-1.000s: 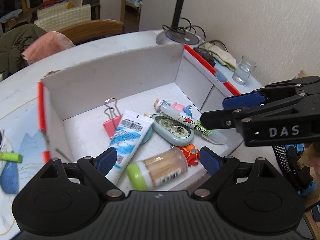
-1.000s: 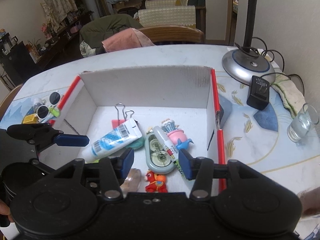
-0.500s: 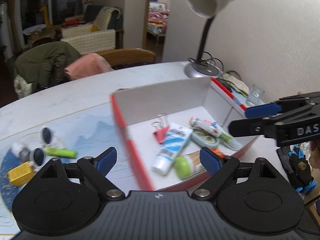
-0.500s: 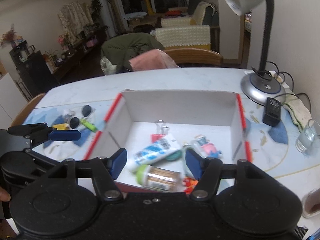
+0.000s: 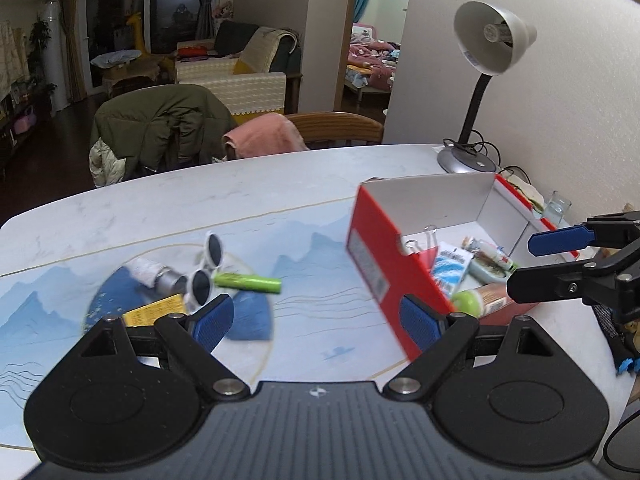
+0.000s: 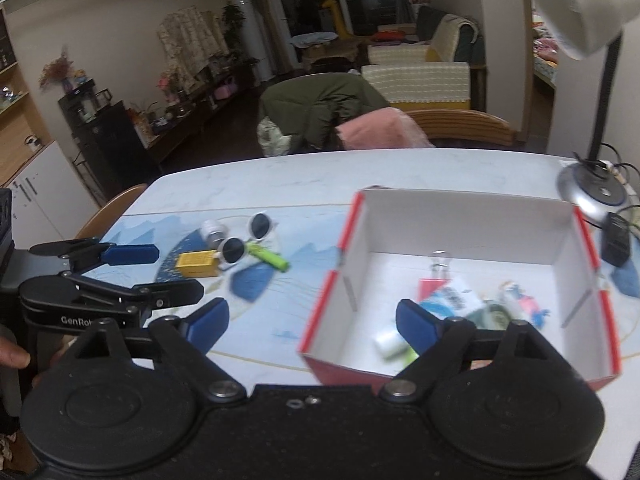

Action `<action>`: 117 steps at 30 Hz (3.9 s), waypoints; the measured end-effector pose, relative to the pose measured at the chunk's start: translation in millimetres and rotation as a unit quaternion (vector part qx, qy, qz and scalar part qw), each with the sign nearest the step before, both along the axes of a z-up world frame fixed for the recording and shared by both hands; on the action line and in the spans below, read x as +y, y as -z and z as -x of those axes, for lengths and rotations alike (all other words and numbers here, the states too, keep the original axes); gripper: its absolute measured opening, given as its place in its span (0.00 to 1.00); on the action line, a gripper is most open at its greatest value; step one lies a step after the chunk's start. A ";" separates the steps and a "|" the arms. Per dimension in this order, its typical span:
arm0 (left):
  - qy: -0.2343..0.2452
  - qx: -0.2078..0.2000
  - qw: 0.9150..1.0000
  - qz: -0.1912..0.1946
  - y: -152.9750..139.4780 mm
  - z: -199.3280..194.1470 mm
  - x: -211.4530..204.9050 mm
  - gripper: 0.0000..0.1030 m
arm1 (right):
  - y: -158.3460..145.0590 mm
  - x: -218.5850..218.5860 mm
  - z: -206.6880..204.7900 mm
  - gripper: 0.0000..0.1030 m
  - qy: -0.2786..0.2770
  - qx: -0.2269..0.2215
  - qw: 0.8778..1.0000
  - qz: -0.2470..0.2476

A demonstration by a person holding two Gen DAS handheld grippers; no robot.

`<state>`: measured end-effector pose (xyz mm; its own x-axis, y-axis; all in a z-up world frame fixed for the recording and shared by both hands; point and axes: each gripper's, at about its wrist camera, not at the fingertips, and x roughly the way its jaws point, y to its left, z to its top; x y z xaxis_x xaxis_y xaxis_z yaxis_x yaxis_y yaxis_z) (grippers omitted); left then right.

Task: Organize rigid objects
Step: 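Withdraw both tools from the box back toward the remaining pile, then grasp the green marker with the right tool while the left tool grasps the yellow box, then carry the yellow box and green marker into the red box and open both tools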

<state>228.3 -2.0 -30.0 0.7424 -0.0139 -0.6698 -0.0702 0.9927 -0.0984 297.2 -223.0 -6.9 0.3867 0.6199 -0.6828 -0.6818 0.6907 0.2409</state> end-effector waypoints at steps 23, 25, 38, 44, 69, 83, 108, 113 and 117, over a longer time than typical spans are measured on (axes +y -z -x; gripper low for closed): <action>-0.056 0.027 0.998 0.017 75.5 -1.6 130.0 0.99 | 40.1 152.6 9.8 0.99 -0.058 -0.028 0.994 0.083; -0.067 0.029 0.997 0.020 83.2 -8.4 135.4 0.99 | 47.9 164.1 4.1 0.99 -0.063 -0.030 0.993 0.097; -0.112 0.044 0.993 0.008 124.4 -50.9 147.0 0.99 | 94.7 211.9 -36.0 0.96 -0.082 -0.022 0.984 0.159; -0.130 0.048 0.990 0.016 136.2 -60.9 145.9 0.99 | 113.2 228.3 -52.2 0.91 -0.095 -0.017 0.978 0.185; -0.152 0.031 0.987 0.045 149.4 -47.9 178.8 0.97 | 147.4 259.6 -79.7 0.50 -0.131 -0.003 0.972 0.195; -0.136 0.027 0.989 0.060 143.6 -35.0 177.2 0.75 | 144.7 236.5 -70.9 0.15 -0.036 0.054 0.988 0.139; -0.053 0.018 0.995 0.082 95.0 29.0 111.0 0.73 | 74.0 133.5 17.2 0.14 0.043 0.091 0.995 0.029; -0.023 0.003 0.996 0.086 69.7 34.9 87.0 0.73 | 51.9 104.0 24.2 0.14 0.059 0.081 0.995 0.013; -0.006 -0.011 0.996 0.086 50.3 33.3 67.1 0.73 | 37.7 79.1 24.8 0.14 0.077 0.074 0.994 -0.004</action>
<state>195.0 65.1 -80.3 0.7578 -0.1181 -0.6417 -0.0770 0.9604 -0.2677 272.4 -143.8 -44.6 0.3737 0.5659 -0.7349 -0.5246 0.7823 0.3357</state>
